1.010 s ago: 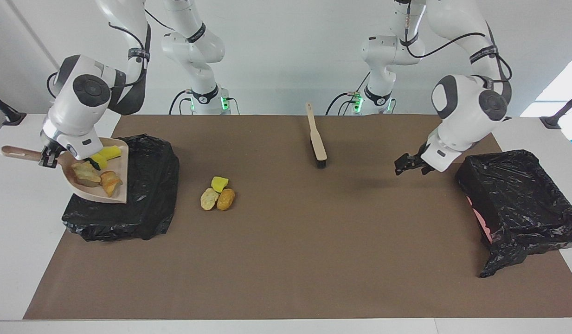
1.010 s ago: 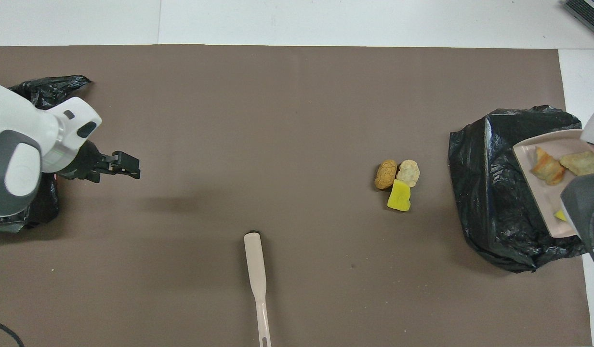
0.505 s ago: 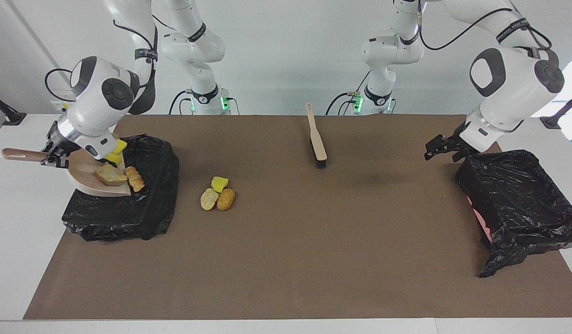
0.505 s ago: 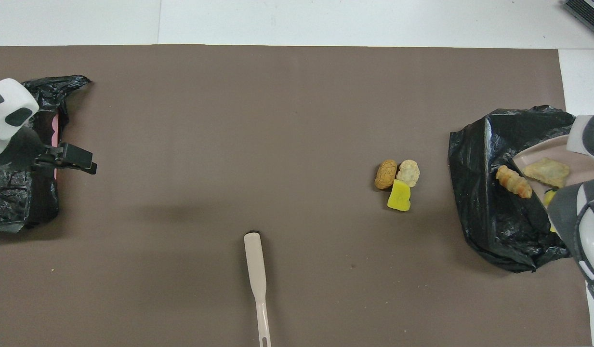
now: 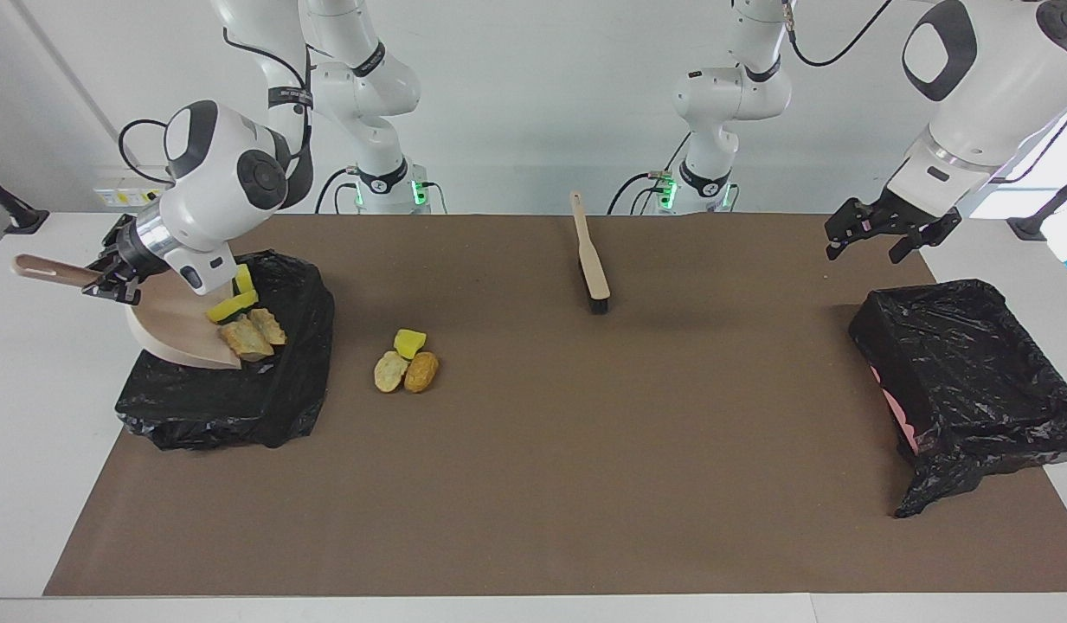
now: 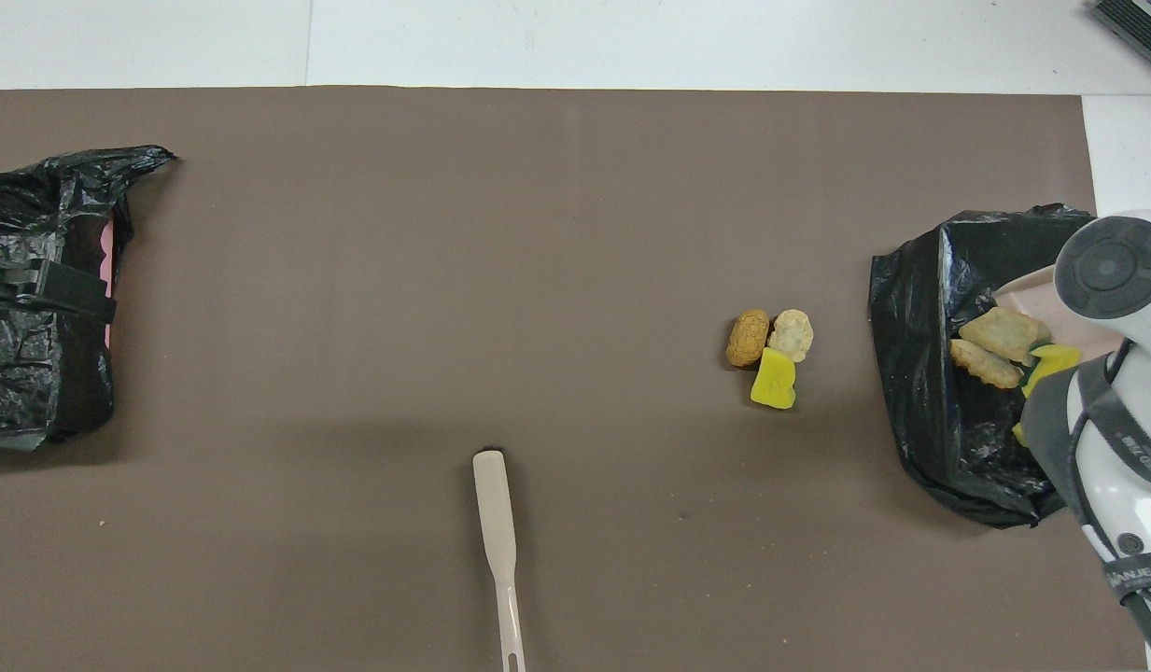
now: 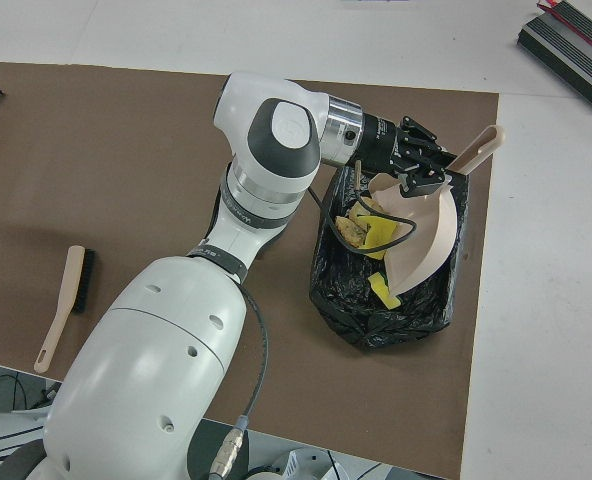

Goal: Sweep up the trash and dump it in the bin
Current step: 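Return the empty dustpan to the table center with the right gripper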

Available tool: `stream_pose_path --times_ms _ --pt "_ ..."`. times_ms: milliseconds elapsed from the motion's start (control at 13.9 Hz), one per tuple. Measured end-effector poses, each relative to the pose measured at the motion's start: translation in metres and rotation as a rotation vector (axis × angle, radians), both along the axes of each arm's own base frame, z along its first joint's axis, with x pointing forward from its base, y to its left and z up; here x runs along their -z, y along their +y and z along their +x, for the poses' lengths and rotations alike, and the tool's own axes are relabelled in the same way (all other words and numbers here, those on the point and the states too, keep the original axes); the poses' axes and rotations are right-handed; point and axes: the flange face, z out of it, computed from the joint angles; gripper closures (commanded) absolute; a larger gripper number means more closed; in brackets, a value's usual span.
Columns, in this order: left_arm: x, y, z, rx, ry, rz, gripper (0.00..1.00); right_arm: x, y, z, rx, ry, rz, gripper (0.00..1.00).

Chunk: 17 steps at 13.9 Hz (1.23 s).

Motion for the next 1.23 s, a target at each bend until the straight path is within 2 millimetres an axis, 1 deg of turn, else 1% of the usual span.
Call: stream_pose_path --times_ms 72,216,433,505,577,794,938,1010,1227 --pt "-0.001 0.003 -0.001 -0.003 -0.003 0.000 0.00 -0.001 -0.002 -0.002 0.009 0.005 -0.009 1.00" --pt "-0.001 0.007 -0.001 -0.005 -0.003 0.000 0.00 -0.010 -0.007 -0.008 0.042 0.010 -0.037 1.00" --pt "-0.001 0.006 -0.001 -0.002 -0.003 0.000 0.00 -0.040 -0.008 -0.021 0.062 -0.016 -0.047 1.00" --pt "-0.001 0.006 -0.001 -0.001 -0.003 0.000 0.00 -0.047 -0.008 -0.024 0.061 -0.023 -0.047 1.00" --pt "-0.001 0.006 -0.001 -0.002 -0.003 0.000 0.00 -0.051 -0.008 -0.026 0.061 -0.027 -0.047 1.00" --pt "-0.001 0.006 -0.001 -0.002 -0.003 0.000 0.00 -0.052 -0.009 -0.027 0.062 -0.027 -0.047 1.00" --pt "-0.001 0.006 -0.001 -0.002 -0.003 0.000 0.00 -0.061 -0.012 -0.028 0.064 -0.038 -0.047 1.00" --pt "-0.001 0.006 -0.001 -0.002 -0.003 0.000 0.00 -0.070 -0.015 -0.030 0.076 -0.059 -0.032 1.00" --pt "-0.001 0.006 -0.001 -0.002 -0.003 0.000 0.00 -0.100 -0.025 -0.041 0.182 -0.153 0.165 1.00"
